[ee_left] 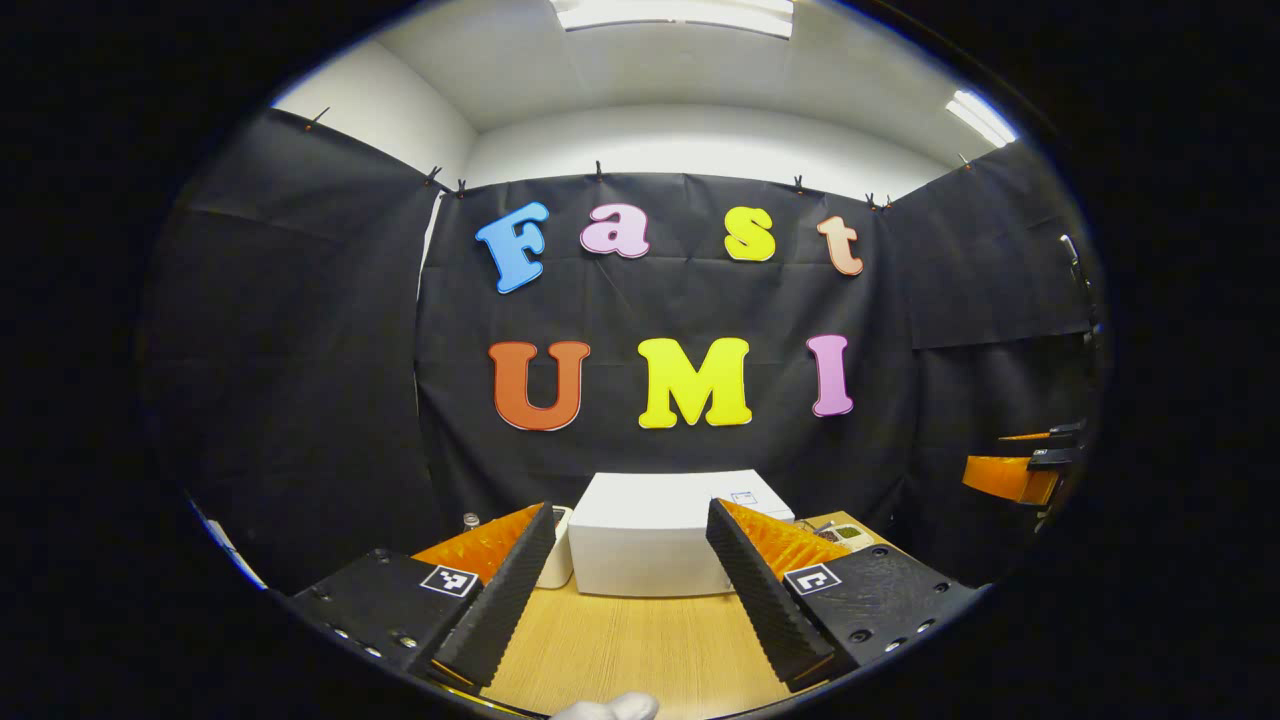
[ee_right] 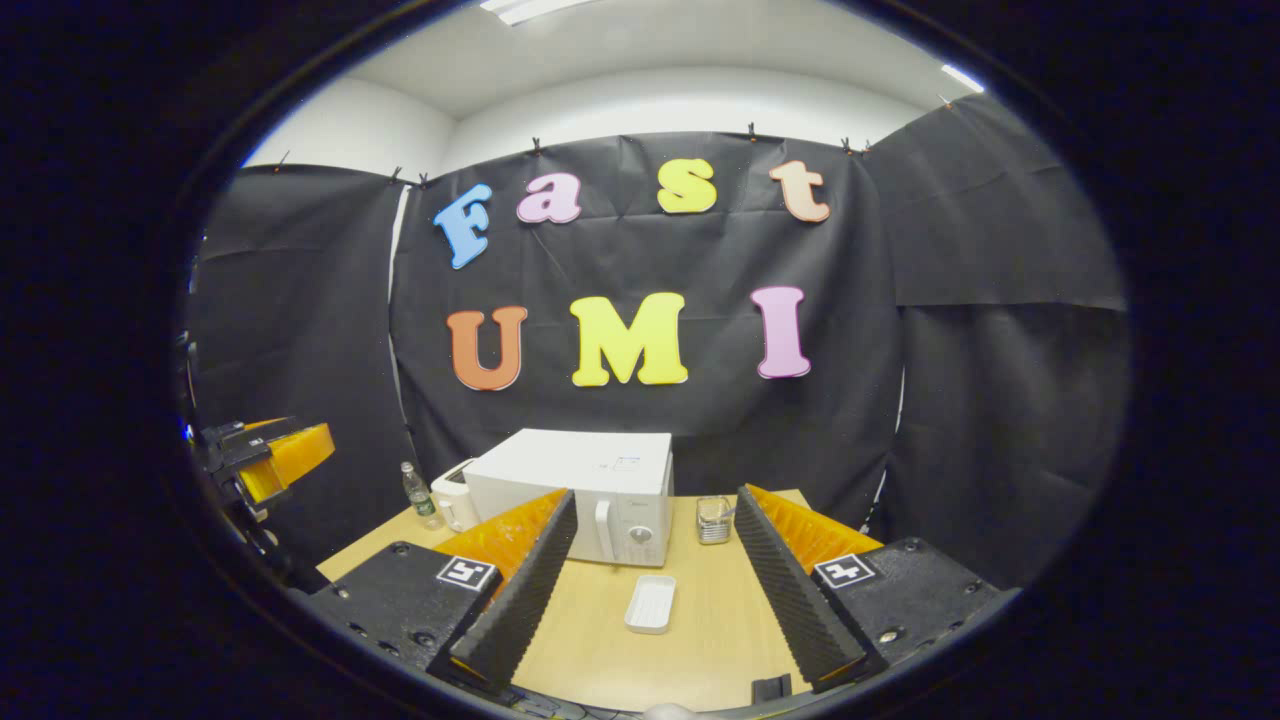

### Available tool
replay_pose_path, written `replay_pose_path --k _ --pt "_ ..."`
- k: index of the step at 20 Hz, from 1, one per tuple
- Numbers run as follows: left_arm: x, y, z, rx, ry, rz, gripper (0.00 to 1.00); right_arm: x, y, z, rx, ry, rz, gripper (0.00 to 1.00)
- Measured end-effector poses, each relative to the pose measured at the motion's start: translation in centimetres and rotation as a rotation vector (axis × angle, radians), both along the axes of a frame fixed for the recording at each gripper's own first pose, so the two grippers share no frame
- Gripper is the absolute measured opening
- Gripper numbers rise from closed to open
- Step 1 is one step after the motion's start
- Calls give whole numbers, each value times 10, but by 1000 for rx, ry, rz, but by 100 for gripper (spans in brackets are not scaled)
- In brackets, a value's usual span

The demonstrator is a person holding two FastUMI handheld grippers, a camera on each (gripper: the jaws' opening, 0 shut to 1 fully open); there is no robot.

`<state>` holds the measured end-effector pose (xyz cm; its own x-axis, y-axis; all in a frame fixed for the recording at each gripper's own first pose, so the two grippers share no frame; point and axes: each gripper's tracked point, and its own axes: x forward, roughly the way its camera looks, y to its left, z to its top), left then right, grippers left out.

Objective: Open the microwave oven with the left hand, put the food in, and close the microwave oven.

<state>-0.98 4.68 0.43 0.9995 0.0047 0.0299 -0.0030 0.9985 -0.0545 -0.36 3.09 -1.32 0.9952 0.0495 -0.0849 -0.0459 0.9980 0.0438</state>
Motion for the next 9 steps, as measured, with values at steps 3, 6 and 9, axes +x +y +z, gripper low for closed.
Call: replay_pose_path --k 3,6,9 --pt "0 1 2 -3 -1 -4 95 0 4 6 5 -10 1 91" --pt "2 3 4 -1 -5 -3 95 3 4 6 -3 -13 -1 91" --pt "4 3 5 4 -2 -4 95 6 8 8 5 -14 2 100"
